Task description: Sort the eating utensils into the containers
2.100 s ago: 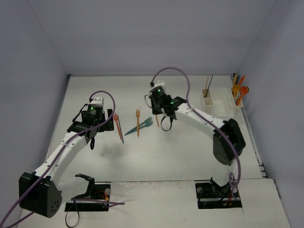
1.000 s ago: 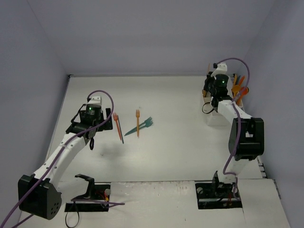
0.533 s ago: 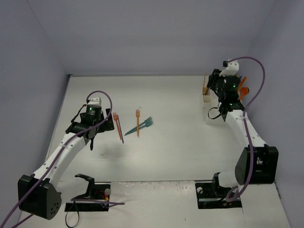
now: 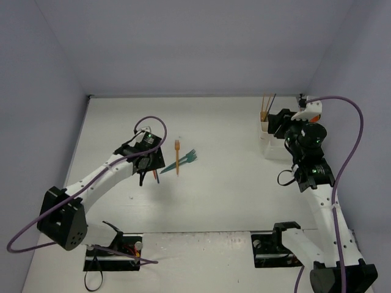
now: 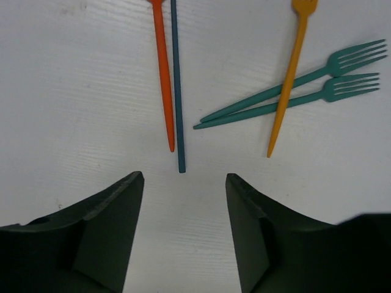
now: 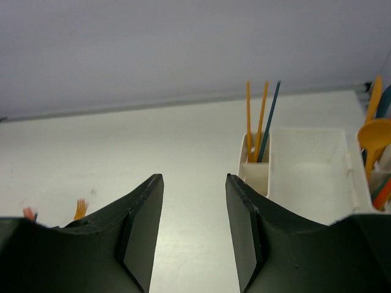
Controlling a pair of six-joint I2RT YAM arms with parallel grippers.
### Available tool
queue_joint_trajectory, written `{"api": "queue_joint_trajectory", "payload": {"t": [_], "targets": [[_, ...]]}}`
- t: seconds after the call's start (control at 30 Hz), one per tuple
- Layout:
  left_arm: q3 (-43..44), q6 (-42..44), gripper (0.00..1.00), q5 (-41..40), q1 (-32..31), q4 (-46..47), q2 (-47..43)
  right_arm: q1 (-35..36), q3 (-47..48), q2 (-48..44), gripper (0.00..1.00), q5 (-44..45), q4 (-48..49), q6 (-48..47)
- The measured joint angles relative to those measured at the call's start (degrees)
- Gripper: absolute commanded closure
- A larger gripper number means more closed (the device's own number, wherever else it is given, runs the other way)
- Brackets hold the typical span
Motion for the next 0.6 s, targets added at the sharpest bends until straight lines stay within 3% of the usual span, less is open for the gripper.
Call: {"api": "queue_joint_trajectory", "payload": {"t": [0.23,0.6], "targets": [[1.3,-3.7,0.72,-1.4,-1.6,-1.1,8.9,2.3,-4.5,-3.3,0.56,-1.5,-5.9,2.0],[6.1,-4.9,0.75,-1.5,-1.7,-0.8,18.0,4.3,-6.5,-4.1,0.54,-3.3,-8.7,3.0]]}}
